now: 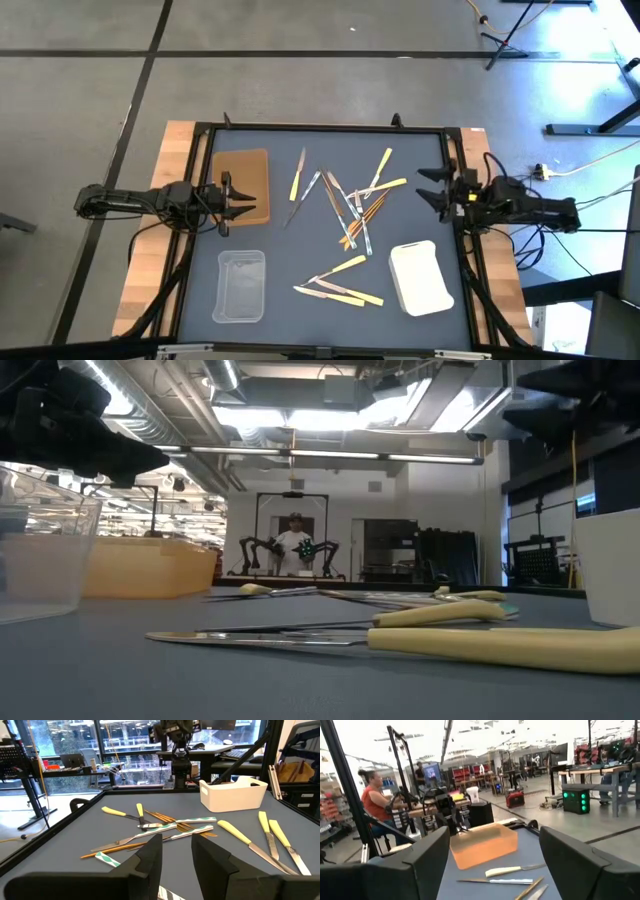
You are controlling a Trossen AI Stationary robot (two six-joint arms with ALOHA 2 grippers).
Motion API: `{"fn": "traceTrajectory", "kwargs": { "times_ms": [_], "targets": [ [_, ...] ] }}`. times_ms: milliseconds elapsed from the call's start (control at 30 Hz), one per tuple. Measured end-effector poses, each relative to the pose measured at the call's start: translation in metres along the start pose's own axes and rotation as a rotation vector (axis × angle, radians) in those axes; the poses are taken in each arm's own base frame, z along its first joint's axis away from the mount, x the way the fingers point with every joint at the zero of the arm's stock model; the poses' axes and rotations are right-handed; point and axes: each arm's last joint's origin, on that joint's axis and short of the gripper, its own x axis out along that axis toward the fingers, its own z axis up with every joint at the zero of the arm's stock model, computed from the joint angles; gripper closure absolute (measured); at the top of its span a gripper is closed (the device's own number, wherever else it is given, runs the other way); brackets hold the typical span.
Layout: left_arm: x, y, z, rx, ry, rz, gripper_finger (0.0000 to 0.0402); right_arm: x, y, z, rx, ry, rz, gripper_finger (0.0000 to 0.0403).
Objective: Sort silverware by color (type)
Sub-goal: Put the yellow knife into the orange bin
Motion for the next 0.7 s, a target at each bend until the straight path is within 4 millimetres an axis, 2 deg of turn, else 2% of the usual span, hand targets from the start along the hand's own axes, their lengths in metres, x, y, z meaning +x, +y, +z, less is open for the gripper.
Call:
{"fn": "traceTrajectory", "kwargs": {
  "times_ms": [167,333,500,700],
  "targets": [
    [0.0,0.0,0.0,0.0,-0.001,0.0,0.0303,0.005,0.003,0.019,-0.06,0.123,-0.066,0.0107],
    [0.0,0.0,0.0,-0.001,-0.003,0.0,0.0303,0.018,0.006,0.03,-0.125,0.305,-0.146,0.0107],
    [0.0,0.0,0.0,-0.001,-0.003,0.0,0.0303,0.037,0.009,0.034,-0.209,0.512,-0.237,0.0107],
    [0.0,0.0,0.0,-0.001,-0.003,0.0,0.0303,0.06,0.014,0.035,-0.32,0.738,-0.259,0.0107]
  ]
}}
